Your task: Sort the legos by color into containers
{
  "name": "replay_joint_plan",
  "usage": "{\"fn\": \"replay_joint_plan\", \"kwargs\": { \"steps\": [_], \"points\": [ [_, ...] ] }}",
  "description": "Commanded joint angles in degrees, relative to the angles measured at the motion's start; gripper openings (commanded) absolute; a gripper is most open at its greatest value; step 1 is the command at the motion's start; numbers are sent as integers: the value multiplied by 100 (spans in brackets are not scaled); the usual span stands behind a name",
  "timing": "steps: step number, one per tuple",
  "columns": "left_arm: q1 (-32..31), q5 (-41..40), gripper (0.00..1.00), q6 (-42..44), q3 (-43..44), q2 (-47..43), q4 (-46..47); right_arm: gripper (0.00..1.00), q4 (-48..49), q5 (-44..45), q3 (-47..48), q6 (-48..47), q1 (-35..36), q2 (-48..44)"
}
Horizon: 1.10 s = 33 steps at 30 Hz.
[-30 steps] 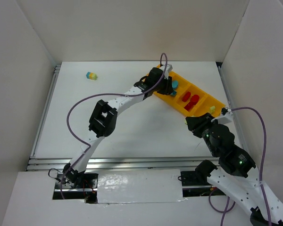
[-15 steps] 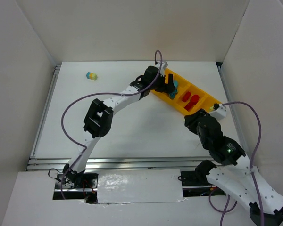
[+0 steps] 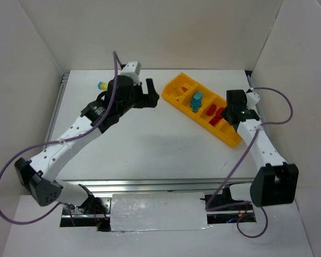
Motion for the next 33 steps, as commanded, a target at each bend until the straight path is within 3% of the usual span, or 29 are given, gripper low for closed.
{"fn": "replay_joint_plan", "kwargs": {
  "steps": [1, 4, 9, 11, 14, 15, 21, 25, 30, 33],
  "points": [
    [161, -835, 100, -223, -983, -467, -906, 4, 199, -42, 580, -252, -299, 892],
    [310, -897, 99, -346, -1477, -1161, -1152, 4, 103, 18, 809, -191, -440, 1324],
    [425, -871, 100, -496, -1953, -1576, -1275, 7, 208, 10, 897, -164, -756, 1571],
    [451, -923, 100, -513, -2032, -1585, -1319, 20, 182, 97, 950, -164, -783, 1694],
    [486, -1037, 99, -601, -2041, -1506, -1460, 57, 59, 177, 1073, -129, -792, 1844],
    [504, -1064, 99, -627, -2067, -1497, -1460, 73, 50, 168, 1064, -112, -783, 1844],
    [978, -924, 99, -944, -2085, -1208, -1407, 100, 76, -42, 1134, -164, -783, 1564],
    [1329, -1081, 99, -1093, -1840, -866, -1407, 100, 225, -602, 1021, -260, -652, 749],
    [2199, -1011, 99, -1208, -1279, -136, -1188, 100, 876, -1605, 125, -515, 576, -614],
    [2638, -1301, 99, -1076, -603, 1020, -1389, 100, 1209, -2632, -262, -612, 1052, -984]
  ]
}}
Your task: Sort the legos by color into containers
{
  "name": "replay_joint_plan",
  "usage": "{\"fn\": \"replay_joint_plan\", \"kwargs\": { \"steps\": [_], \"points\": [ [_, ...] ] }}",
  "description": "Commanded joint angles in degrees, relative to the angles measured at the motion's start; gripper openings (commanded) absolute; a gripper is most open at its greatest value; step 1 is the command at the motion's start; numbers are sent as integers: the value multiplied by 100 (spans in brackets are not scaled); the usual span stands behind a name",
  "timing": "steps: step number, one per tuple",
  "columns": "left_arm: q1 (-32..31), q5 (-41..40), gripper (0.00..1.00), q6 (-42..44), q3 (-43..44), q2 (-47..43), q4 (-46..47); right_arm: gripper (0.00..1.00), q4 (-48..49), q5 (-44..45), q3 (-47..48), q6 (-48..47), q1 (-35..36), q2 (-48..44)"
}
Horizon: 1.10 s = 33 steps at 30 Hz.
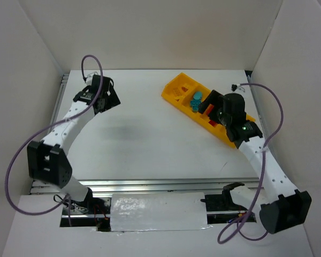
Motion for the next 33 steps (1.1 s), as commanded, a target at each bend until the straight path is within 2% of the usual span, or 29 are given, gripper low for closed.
{"fn": "replay_joint_plan", "kwargs": {
  "steps": [1, 4, 5, 6, 9, 10, 12, 15, 16, 19, 22, 26, 33],
  "points": [
    [525, -196, 99, 69, 739, 939, 49, 100, 582, -1708, -542, -215, 365, -310],
    [999, 103, 99, -26, 1240, 1809, 294, 100, 828, -2328, -894, -189, 628, -609],
    [1115, 339, 100, -114, 1694, 2072, 234, 100, 882, -2582, -965, -197, 708, -688],
    [1203, 428, 99, -228, 2012, 2641, -45, 100, 917, -2689, -1027, -206, 769, -837],
    [1406, 376, 99, -1008, 3170, 3618, -600, 100, 1004, -2918, -1290, -180, 972, -1109],
    [1424, 446, 100, -1133, 3323, 3761, -524, 100, 1049, -2971, -1378, -145, 1016, -1172],
    [1441, 752, 100, -1362, 3500, 4051, -234, 100, 1233, -3189, -1528, -83, 1121, -1277],
    [1450, 938, 100, -1879, 3290, 4175, 653, 99, 1295, -3418, -1843, -30, 1209, -1348],
    [1450, 965, 100, -1951, 3211, 4184, 1151, 100, 1330, -3472, -1932, -13, 1244, -1391],
    [1450, 878, 100, -2232, 2965, 4219, 1795, 99, 1523, -3674, -2231, 119, 1332, -1558],
    [1450, 605, 99, -2365, 3096, 4412, 1947, 100, 1629, -3771, -2372, 172, 1412, -1664],
    [1433, 183, 99, -2331, 3728, 4947, 1631, 100, 1506, -3780, -2337, 84, 1438, -1743],
    [1354, 60, 99, -1848, 4326, 5546, 2218, 100, 1664, -3867, -2565, 163, 1491, -1998]
  ]
}}
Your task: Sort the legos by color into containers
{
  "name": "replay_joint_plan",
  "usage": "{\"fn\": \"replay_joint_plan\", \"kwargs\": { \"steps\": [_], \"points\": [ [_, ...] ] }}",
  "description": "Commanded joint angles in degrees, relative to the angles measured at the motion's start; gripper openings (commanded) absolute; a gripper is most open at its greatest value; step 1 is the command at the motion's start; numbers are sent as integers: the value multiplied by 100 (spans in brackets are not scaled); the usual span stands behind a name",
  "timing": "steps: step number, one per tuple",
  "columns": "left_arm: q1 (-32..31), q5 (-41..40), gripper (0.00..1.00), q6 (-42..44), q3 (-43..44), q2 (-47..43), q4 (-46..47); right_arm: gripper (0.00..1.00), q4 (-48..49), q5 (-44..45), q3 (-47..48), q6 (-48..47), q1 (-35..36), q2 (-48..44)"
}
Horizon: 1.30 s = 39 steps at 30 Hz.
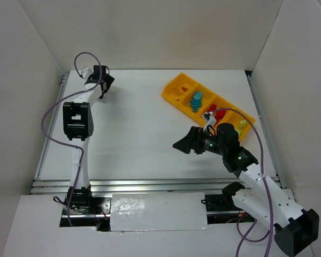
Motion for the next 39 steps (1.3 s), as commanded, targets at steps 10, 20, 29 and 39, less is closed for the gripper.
{"fn": "replay_joint_plan", "kwargs": {
  "steps": [10, 20, 29, 39],
  "points": [
    [-395, -1142, 99, 630, 1431, 763, -114, 100, 467, -227, -326, 58, 103, -288],
    [-430, -1784, 96, 823, 1529, 974, -590, 100, 467, -227, -440, -3, 103, -455],
    [-395, -1731, 98, 1377, 1634, 1115, -177, 100, 572, -200, -589, -21, 103, -402],
    [-245, -1890, 93, 1201, 1705, 1124, -379, 100, 801, -209, -713, 23, 103, -165]
  ]
}}
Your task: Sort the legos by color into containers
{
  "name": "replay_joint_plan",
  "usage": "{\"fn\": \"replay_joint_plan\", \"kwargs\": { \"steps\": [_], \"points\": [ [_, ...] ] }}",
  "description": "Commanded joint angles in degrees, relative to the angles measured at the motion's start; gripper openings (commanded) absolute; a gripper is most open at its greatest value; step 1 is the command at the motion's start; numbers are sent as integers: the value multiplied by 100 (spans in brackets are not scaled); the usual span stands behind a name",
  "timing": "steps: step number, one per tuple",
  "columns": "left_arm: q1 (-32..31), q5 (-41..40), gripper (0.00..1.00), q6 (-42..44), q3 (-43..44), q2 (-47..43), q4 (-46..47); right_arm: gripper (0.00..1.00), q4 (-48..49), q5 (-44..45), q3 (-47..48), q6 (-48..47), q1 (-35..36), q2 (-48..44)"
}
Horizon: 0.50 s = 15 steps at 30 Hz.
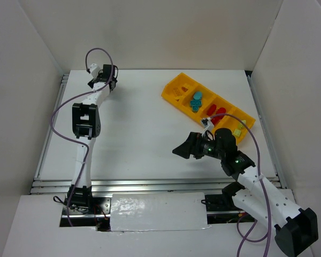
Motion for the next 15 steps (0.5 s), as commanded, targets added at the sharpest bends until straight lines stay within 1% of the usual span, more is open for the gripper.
{"fn": "replay_joint_plan", "kwargs": {
  "steps": [1, 6, 8, 10, 11, 12, 15],
  "points": [
    [135, -155, 92, 25, 214, 168, 54, 100, 390, -30, -72, -7, 37, 19],
    [223, 100, 86, 104, 170, 168, 141, 100, 417, -12, -81, 1, 37, 45],
    [249, 162, 86, 139, 161, 177, 177, 100, 425, -3, -107, 2, 38, 54],
    [258, 215, 80, 175, 179, 186, 186, 100, 382, 14, -90, -7, 37, 80],
    [258, 215, 75, 192, 179, 186, 159, 100, 382, 14, -99, -7, 37, 80],
    [258, 189, 66, 192, 161, 151, 133, 100, 382, 23, -107, -7, 37, 72],
    [258, 22, 65, 201, -66, -33, 71, 100, 355, 23, -99, -7, 37, 36]
  ]
}}
